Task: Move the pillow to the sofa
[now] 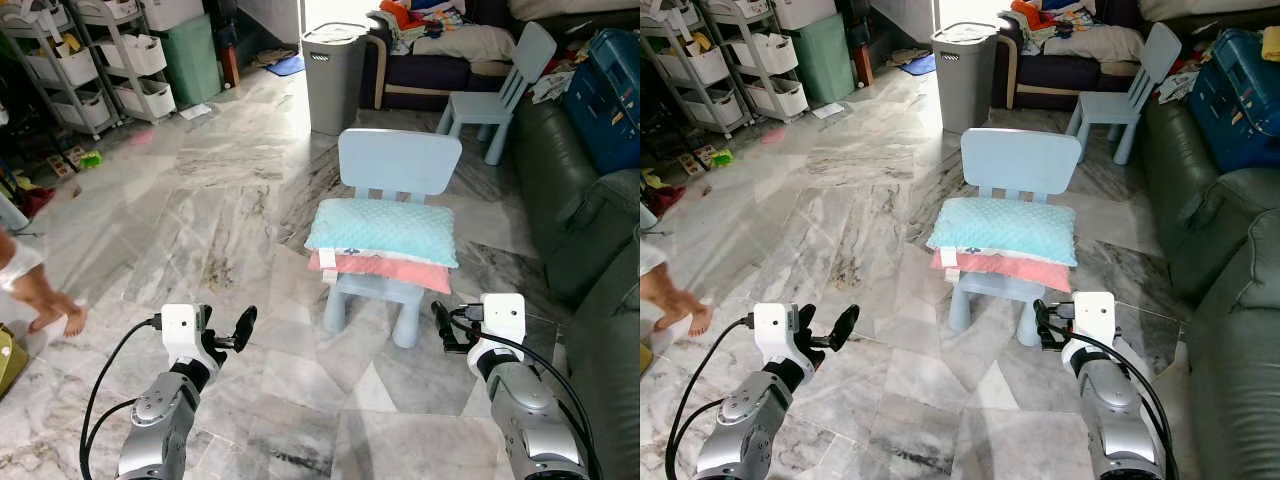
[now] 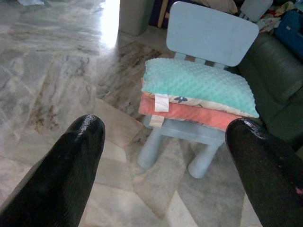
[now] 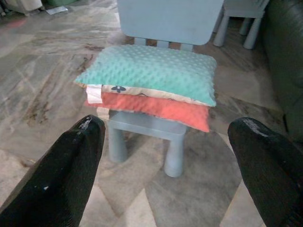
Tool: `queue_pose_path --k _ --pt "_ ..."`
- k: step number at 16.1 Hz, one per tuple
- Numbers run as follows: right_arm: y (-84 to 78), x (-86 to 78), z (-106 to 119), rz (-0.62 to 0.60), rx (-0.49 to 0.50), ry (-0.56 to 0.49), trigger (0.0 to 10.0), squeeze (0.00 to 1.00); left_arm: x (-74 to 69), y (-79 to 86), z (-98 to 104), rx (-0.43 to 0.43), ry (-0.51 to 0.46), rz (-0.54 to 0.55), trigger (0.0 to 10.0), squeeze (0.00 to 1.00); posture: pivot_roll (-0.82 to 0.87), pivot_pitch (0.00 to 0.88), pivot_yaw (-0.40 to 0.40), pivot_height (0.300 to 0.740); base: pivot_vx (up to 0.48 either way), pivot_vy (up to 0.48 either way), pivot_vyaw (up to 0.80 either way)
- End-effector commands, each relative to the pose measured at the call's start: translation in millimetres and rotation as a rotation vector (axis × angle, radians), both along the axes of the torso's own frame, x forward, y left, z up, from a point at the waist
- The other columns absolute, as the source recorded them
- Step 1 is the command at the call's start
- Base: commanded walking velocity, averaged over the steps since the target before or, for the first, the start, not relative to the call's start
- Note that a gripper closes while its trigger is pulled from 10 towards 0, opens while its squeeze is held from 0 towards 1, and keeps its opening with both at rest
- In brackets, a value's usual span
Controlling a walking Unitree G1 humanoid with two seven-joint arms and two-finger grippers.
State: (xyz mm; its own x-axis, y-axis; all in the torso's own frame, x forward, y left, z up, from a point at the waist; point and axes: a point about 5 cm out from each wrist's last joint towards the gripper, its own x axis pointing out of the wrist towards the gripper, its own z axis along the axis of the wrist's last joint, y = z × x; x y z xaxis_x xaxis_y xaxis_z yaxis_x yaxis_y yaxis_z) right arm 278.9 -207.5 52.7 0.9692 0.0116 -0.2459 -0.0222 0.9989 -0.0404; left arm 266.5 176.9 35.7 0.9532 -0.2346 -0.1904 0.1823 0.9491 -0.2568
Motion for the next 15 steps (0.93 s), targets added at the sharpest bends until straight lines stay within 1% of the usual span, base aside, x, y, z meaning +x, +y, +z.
queue_pose_path --k 1,3,11,13,15 --pt "6.2 2.1 4.3 0.028 0.016 -0.017 10.0 0.00 2.9 3.4 6.2 -0.014 -0.018 0.012 10.0 0.00 -0.01 0.000 0.025 0.740 0.405 0.000 0.00" --pt "11.9 6.5 9.7 0.047 0.022 -0.031 10.0 0.00 1.5 2.0 7.0 -0.024 -0.013 0.004 10.0 0.00 -0.01 0.000 0.029 0.740 0.454 0.000 0.00" --pt "15.3 8.0 14.0 0.045 0.041 -0.036 10.0 0.00 -0.5 -0.4 6.5 -0.034 0.008 -0.012 10.0 0.00 -0.01 0.000 0.036 0.740 0.454 0.000 0.00" --pt "16.0 7.5 14.1 0.042 0.050 -0.032 10.0 0.00 -0.9 -0.4 6.8 -0.034 0.014 -0.015 10.0 0.00 -0.01 0.000 0.037 0.740 0.454 0.000 -0.70" --pt "16.0 6.6 14.2 0.039 0.055 -0.033 10.0 0.00 -0.9 -0.3 6.8 -0.033 0.017 -0.015 10.0 0.00 -0.01 0.000 0.039 0.740 0.454 0.000 0.00"
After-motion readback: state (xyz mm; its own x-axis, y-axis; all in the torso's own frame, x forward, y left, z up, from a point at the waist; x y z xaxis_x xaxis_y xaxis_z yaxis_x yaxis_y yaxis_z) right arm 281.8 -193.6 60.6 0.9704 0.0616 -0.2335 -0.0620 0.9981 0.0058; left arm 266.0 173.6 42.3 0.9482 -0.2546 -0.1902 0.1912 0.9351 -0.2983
